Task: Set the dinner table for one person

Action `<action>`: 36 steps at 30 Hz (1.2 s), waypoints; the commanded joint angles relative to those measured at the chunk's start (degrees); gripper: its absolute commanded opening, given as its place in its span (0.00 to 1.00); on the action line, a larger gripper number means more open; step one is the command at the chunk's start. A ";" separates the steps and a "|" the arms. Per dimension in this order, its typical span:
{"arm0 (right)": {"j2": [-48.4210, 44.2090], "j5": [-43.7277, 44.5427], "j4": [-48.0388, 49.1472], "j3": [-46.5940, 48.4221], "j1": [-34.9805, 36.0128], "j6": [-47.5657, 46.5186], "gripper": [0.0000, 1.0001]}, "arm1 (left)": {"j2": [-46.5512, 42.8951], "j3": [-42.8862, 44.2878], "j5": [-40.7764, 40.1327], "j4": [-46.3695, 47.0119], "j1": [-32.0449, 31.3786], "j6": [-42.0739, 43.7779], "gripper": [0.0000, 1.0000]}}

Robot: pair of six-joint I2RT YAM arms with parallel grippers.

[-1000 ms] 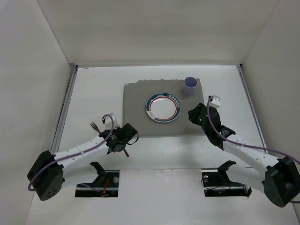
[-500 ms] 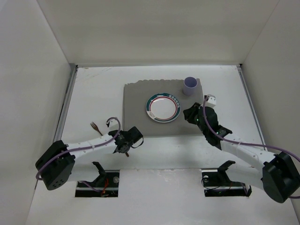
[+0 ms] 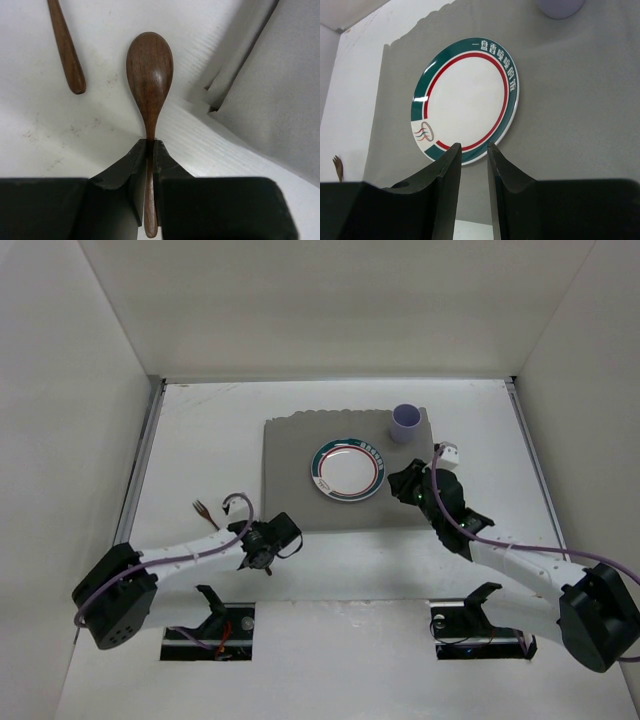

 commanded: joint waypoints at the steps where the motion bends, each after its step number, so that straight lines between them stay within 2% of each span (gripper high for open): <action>1: -0.76 -0.38 3.90 -0.93 0.58 -0.25 0.33 | -5.99 -1.30 -1.19 -3.76 0.29 -0.28 0.01; 6: -0.67 -0.47 4.61 -1.46 -0.12 -0.07 0.33 | -12.68 5.62 -4.96 -10.26 0.56 4.98 0.01; 9: -1.11 0.40 4.26 -1.20 0.05 -0.60 0.34 | -11.56 12.47 -5.68 -8.97 -0.41 8.85 0.01; 12: -1.81 2.16 2.86 -1.37 -0.73 -0.07 0.35 | -5.33 19.77 -4.80 -0.38 -2.42 15.17 0.02; 16: -6.90 9.44 -0.22 -2.69 -2.14 0.54 0.46 | 5.04 27.25 -0.34 17.55 -4.10 25.02 0.03; 20: -13.66 14.37 -4.08 -4.27 -5.04 1.94 0.50 | 15.58 35.15 7.14 28.82 -4.45 27.67 0.03; 24: -20.08 16.84 -5.76 -6.73 -8.29 3.88 0.51 | 27.71 46.74 11.27 31.91 -4.89 28.81 0.03; 30: -25.89 15.79 -6.12 -9.11 -11.45 5.55 0.51 | 43.71 62.57 15.06 32.10 -5.77 29.52 0.03; 36: -25.28 12.27 -5.41 -9.46 -12.86 6.17 0.51 | 53.65 70.32 16.99 31.92 -5.07 26.80 0.03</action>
